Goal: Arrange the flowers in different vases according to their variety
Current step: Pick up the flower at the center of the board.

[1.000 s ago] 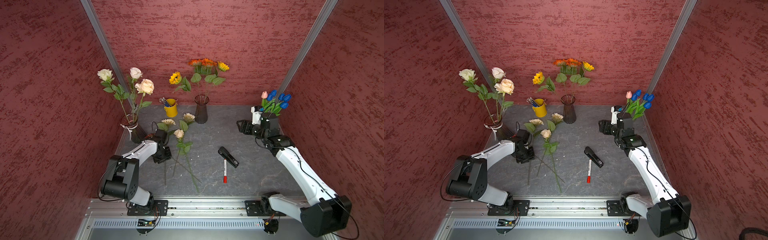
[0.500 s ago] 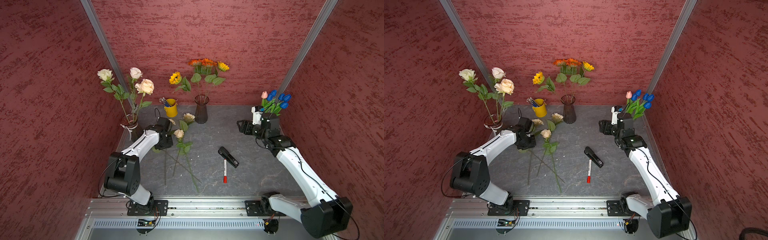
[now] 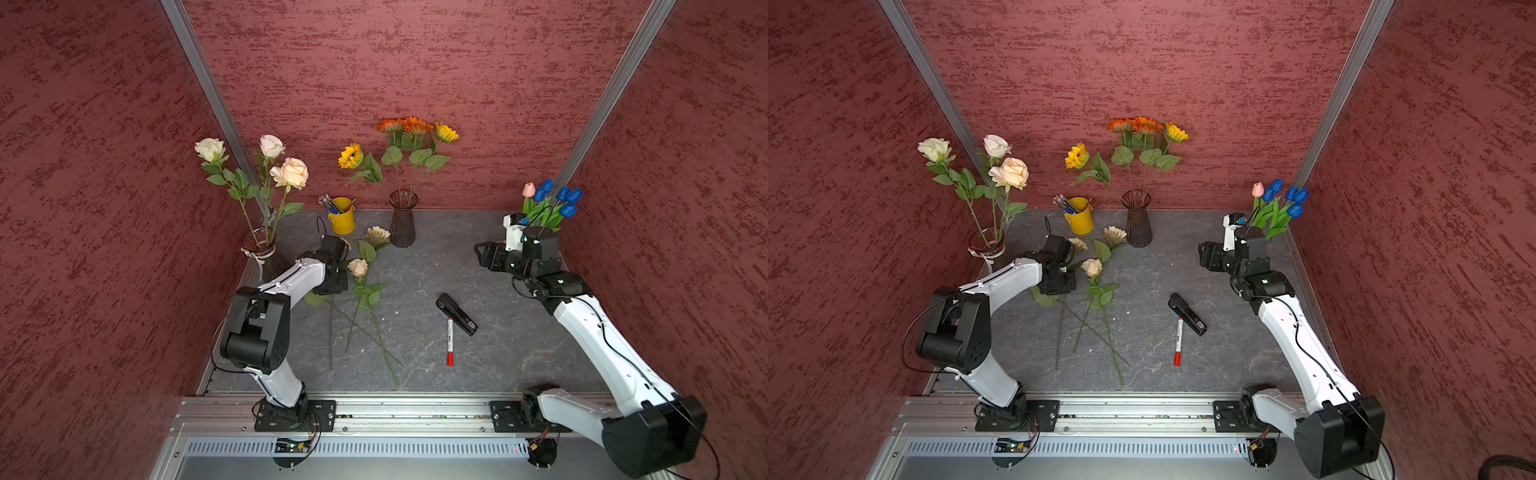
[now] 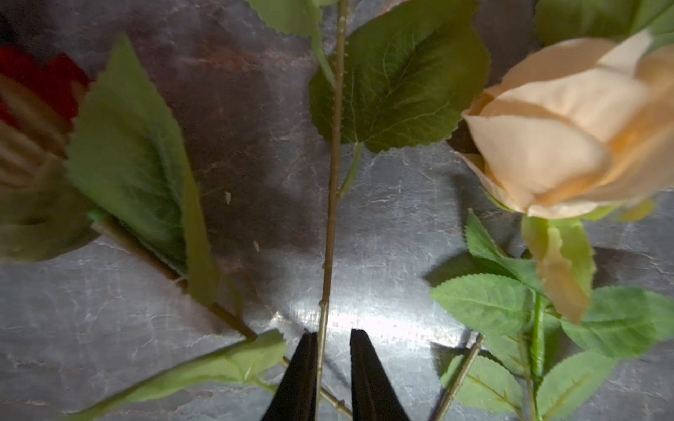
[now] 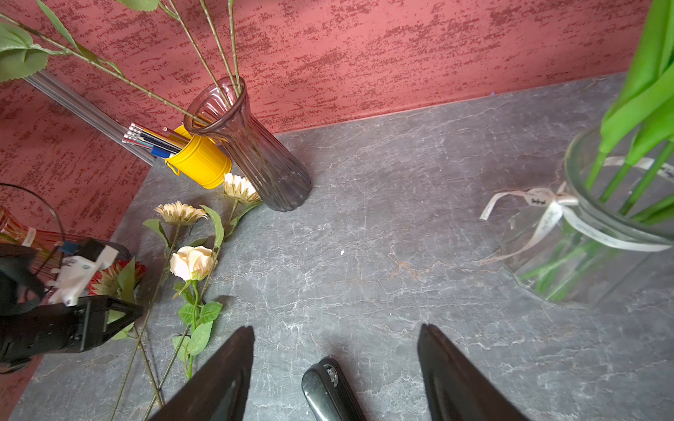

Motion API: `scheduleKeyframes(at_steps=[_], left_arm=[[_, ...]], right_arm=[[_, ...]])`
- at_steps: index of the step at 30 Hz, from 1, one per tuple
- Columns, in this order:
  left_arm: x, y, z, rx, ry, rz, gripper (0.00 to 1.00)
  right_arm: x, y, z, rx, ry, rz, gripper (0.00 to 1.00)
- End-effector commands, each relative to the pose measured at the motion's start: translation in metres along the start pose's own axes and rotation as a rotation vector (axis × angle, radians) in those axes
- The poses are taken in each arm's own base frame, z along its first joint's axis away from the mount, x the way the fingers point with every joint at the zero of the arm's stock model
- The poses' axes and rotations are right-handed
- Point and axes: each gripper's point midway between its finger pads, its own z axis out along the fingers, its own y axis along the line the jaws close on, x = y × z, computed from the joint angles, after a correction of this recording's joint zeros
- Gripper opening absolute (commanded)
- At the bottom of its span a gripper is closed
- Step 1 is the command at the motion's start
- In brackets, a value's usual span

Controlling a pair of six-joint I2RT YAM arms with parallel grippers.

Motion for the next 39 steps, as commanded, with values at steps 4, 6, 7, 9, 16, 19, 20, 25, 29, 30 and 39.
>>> scheduleKeyframes(at_steps=[4,6,7,9,16,19,20,25,29,30,39], left_arm=[[-0.007,-0.003,0.016,0.002,-0.012,0.021,0.23],[-0.006,-0.001,0.02,-0.015,-0.007,0.024,0.23],[-0.005,0.0,0.021,-0.023,-0.002,0.026,0.23],[-0.004,0.002,0.024,-0.038,0.009,0.03,0.23],[-0.002,0.003,0.027,-0.046,0.02,0.035,0.19],[-0.001,0.0,0.024,-0.035,0.018,0.037,0.02],[-0.001,-0.003,0.02,-0.03,0.011,0.04,0.0],[-0.003,-0.017,-0.022,0.001,-0.054,0.045,0.0],[-0.001,-0.031,-0.071,0.024,-0.132,0.071,0.0],[0.002,-0.035,-0.082,0.03,-0.148,0.08,0.0],[0.051,-0.066,-0.137,0.11,-0.313,0.152,0.0]], right_arm=[[-0.012,0.003,-0.012,0.012,-0.035,-0.018,0.76],[-0.012,0.003,-0.013,0.015,-0.036,-0.019,0.76],[-0.012,0.003,-0.013,0.015,-0.037,-0.019,0.76],[-0.013,0.003,-0.013,0.016,-0.037,-0.019,0.76],[-0.013,0.004,-0.014,0.011,-0.038,-0.011,0.76],[-0.013,0.005,-0.015,0.009,-0.041,-0.01,0.76],[-0.014,0.005,-0.015,0.009,-0.042,-0.01,0.76],[-0.014,0.006,-0.017,0.007,-0.042,-0.012,0.76],[-0.013,0.007,-0.018,-0.003,-0.044,-0.004,0.76],[-0.013,0.007,-0.018,-0.006,-0.046,-0.002,0.76],[-0.007,0.008,-0.019,-0.022,-0.049,0.014,0.75]])
